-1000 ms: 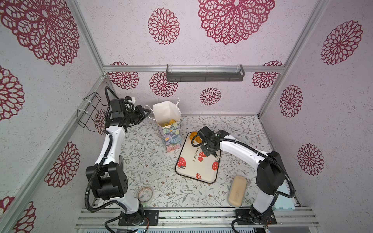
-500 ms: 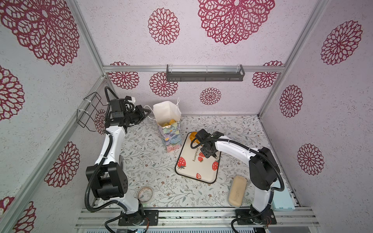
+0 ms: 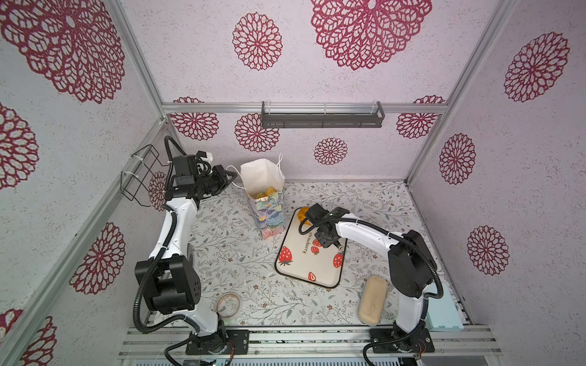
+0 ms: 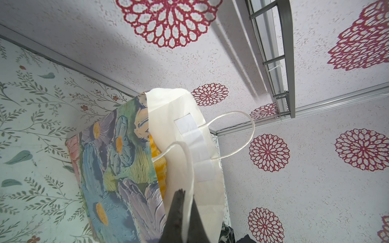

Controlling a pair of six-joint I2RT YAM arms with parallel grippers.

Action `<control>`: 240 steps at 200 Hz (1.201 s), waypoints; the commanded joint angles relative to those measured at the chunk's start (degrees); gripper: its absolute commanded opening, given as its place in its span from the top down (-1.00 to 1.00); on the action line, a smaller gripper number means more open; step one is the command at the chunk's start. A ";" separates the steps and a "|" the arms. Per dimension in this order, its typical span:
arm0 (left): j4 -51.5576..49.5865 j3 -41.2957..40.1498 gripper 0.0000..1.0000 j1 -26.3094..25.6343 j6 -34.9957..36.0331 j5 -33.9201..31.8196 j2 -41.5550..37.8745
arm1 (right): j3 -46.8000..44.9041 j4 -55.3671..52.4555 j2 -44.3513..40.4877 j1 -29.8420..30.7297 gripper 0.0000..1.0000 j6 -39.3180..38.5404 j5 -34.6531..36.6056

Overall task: Pack bread into a paper bag
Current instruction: Pick up the bread from the tray.

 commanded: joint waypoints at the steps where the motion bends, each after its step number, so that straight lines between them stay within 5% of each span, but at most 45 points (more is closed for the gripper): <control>1: 1.45 0.25 1.00 0.49 -0.04 0.49 -0.01 | 1.81 0.50 -0.18 0.46 0.19 -0.97 1.51; 46: 1.46 0.27 1.00 0.61 -0.04 0.49 -0.19 | 1.09 0.90 -0.55 1.04 0.34 -1.48 1.17; 132: 1.44 0.25 1.00 0.74 -0.12 0.59 -0.14 | 1.52 0.28 0.74 1.39 0.29 -2.23 1.93; 171: 1.51 0.27 1.00 0.78 -0.22 0.58 -0.14 | 1.17 0.08 -0.23 1.70 0.59 -2.05 1.93; 240: 1.48 0.25 1.00 0.78 -0.22 0.58 0.03 | -0.12 0.33 -6.02 2.37 0.62 -0.10 1.53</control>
